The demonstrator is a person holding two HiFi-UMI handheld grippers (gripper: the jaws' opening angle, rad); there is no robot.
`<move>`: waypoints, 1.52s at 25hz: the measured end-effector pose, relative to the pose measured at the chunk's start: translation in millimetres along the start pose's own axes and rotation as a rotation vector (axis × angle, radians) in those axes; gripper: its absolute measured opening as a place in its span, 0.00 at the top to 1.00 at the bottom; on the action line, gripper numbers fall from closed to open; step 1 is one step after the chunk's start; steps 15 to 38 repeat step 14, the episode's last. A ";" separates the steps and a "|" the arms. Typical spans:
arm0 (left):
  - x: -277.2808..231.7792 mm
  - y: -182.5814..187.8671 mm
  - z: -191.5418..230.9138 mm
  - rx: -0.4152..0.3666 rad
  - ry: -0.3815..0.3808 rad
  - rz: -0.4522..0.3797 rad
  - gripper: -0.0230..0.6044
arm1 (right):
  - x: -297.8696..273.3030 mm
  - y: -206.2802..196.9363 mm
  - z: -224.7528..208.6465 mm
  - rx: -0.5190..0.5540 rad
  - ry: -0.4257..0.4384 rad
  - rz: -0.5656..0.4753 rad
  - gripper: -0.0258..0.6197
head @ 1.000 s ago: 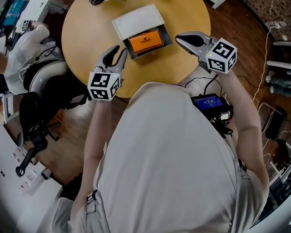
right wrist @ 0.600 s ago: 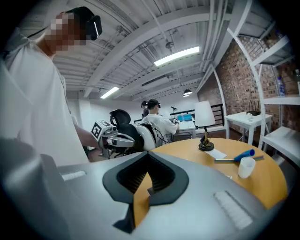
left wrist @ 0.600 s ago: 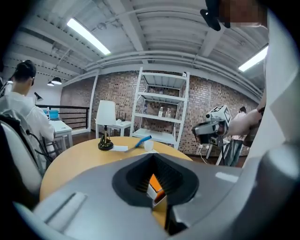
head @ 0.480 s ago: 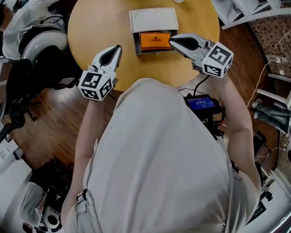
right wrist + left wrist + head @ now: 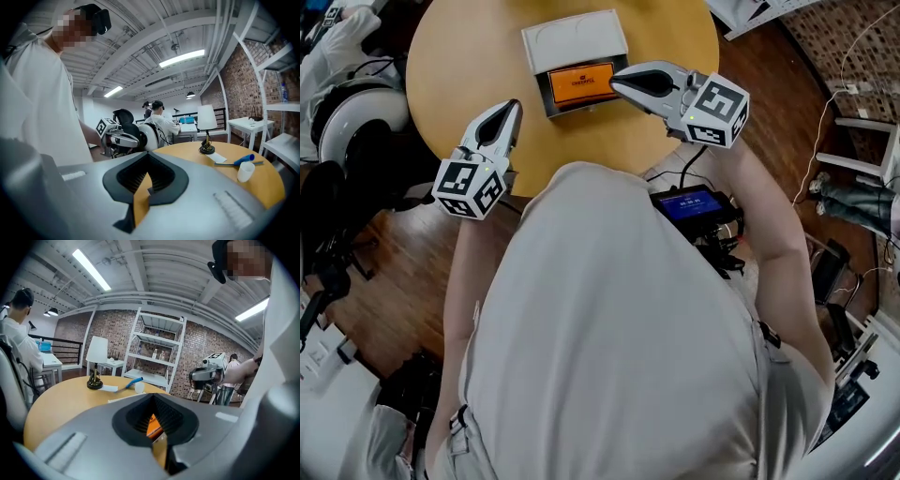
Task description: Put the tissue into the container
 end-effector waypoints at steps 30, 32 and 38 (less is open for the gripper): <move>-11.0 -8.3 -11.7 -0.042 -0.043 0.064 0.96 | -3.0 -6.0 0.4 -0.002 -0.008 0.006 0.96; -11.0 -8.3 -11.7 -0.042 -0.043 0.064 0.96 | -3.0 -6.0 0.4 -0.002 -0.008 0.006 0.96; -11.0 -8.3 -11.7 -0.042 -0.043 0.064 0.96 | -3.0 -6.0 0.4 -0.002 -0.008 0.006 0.96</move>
Point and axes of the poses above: the fingertips, and each gripper's own axes: x backward along the fingers, z to its left, y out of its top, the point moved 4 cm from there along x, backward along the fingers, and after that the axes turned 10 degrees about x, right-handed, at the moved point
